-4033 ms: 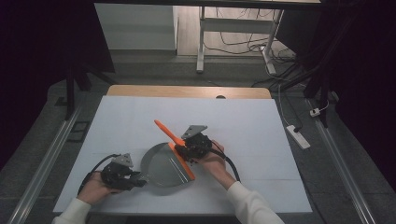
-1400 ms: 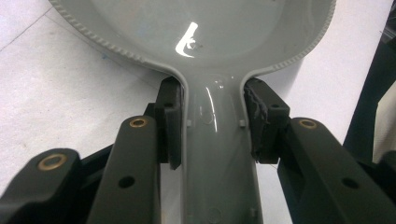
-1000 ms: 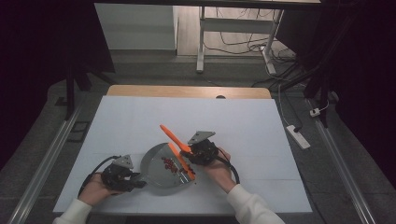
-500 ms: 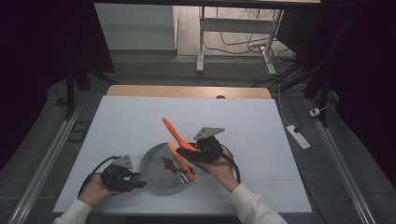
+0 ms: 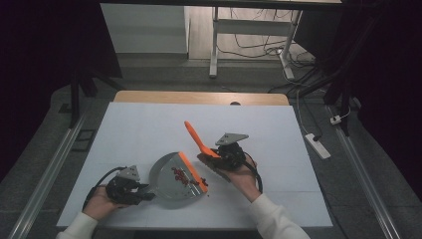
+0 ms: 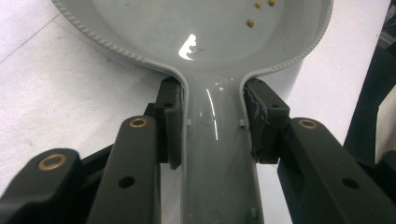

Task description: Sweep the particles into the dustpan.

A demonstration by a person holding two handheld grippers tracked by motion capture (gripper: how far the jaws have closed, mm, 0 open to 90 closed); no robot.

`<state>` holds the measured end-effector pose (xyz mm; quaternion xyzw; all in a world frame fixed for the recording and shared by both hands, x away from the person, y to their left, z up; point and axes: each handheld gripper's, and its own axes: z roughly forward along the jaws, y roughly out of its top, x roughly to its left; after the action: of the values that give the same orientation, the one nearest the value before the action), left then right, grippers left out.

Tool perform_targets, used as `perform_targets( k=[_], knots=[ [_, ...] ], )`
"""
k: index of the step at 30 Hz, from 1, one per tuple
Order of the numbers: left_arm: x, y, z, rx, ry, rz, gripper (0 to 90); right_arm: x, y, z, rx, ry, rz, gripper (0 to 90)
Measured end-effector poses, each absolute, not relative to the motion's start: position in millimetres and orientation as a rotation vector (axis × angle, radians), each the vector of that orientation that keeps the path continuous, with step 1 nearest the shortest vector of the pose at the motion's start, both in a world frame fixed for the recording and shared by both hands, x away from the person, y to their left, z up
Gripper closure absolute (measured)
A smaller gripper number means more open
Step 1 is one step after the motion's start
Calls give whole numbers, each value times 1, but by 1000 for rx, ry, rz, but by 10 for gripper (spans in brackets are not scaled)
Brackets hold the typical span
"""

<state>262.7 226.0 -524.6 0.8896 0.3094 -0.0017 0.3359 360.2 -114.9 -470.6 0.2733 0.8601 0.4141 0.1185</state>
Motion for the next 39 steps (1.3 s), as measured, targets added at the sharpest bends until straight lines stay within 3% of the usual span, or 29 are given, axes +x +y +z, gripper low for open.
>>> perform_targets(
  k=[28,39],
  knots=[
    [243,233,-520,2333,725,-50,621,337,-144,-480,873,2512,1162,698],
    [243,226,-520,2355,735,-67,621,324,-129,-486,812,2544,1104,698]
  ],
)
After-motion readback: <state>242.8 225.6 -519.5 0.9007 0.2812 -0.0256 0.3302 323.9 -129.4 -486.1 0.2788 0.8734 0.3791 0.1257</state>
